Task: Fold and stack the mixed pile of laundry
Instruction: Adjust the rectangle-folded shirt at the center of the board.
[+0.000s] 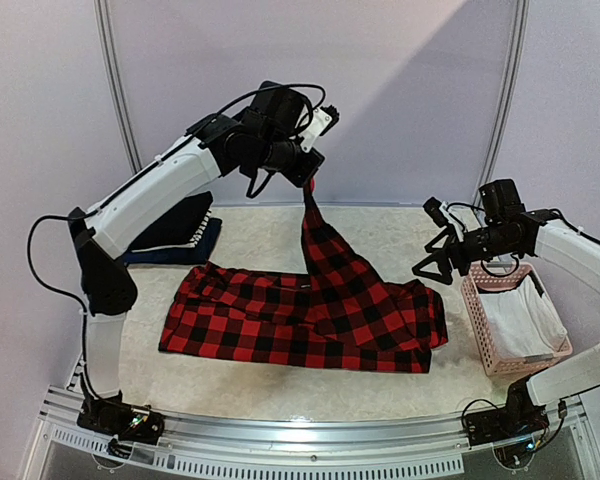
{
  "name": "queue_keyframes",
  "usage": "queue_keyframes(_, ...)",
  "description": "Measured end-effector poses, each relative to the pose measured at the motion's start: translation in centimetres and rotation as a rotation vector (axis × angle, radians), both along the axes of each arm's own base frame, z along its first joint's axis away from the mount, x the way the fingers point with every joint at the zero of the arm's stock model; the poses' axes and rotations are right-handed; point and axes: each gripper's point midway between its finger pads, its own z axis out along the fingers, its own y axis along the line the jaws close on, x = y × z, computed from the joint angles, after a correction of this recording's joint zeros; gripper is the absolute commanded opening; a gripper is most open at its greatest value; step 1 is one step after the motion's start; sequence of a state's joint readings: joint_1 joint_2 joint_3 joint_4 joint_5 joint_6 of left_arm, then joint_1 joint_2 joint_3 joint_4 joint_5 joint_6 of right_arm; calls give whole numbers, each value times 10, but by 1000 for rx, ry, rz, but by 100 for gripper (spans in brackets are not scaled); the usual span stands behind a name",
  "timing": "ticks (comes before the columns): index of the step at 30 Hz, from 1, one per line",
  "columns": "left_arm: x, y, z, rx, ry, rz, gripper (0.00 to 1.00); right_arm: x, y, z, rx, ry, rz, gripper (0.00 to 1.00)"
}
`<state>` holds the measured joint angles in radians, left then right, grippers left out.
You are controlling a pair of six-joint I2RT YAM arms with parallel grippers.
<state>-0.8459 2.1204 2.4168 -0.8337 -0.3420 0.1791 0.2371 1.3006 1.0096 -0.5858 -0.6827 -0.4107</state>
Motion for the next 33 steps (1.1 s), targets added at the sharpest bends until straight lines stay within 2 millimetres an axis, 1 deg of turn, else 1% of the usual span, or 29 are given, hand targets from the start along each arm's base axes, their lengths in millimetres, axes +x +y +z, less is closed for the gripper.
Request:
queue_keyframes(3,-17,10,-25,48,68,-31,0,-1,0,0,1,-1,5,99)
queue_keyframes(5,-35,20,-39,69,119,-63,0,-1,1,-2,0,4,11,99)
queue_keyframes(6,-42,24,-41,71,133,-76,0,-1,1,-4,-3,10,13,99)
queue_keyframes(8,-65,35,-42,66,155,-113,0,-1,1,-9,-8,28,16,99)
queue_keyframes(11,-92,52,-36,46,155,-148,0,-2,1,-14,-12,47,19,99)
queue_keyframes(13,-108,63,-37,45,157,-167,0,-2,2,-16,-12,56,23,99)
queue_keyframes(15,-118,73,-45,61,168,-174,0,-3,3,-19,-13,66,28,99)
queue_keyframes(17,-126,83,-63,100,186,-183,0,-5,5,-22,-15,79,35,99)
queue_keyframes(19,-133,92,-87,153,212,-197,0,-6,7,-24,-16,89,42,99)
queue_keyframes(21,-143,102,-116,226,247,-221,0,-7,9,-25,-15,92,50,99)
queue_keyframes(24,-155,115,-150,332,300,-263,0,-9,11,-25,-15,96,56,99)
queue_keyframes(26,-160,122,-161,385,315,-287,0,-9,11,-25,-15,96,57,99)
queue_keyframes(29,-166,133,-167,446,303,-302,0,-10,12,-25,-13,97,59,99)
queue_keyframes(30,-167,138,-167,460,296,-298,0,-10,12,-25,-13,97,60,99)
queue_keyframes(33,-166,160,-159,518,255,-227,0,-10,12,-25,-13,98,60,99)
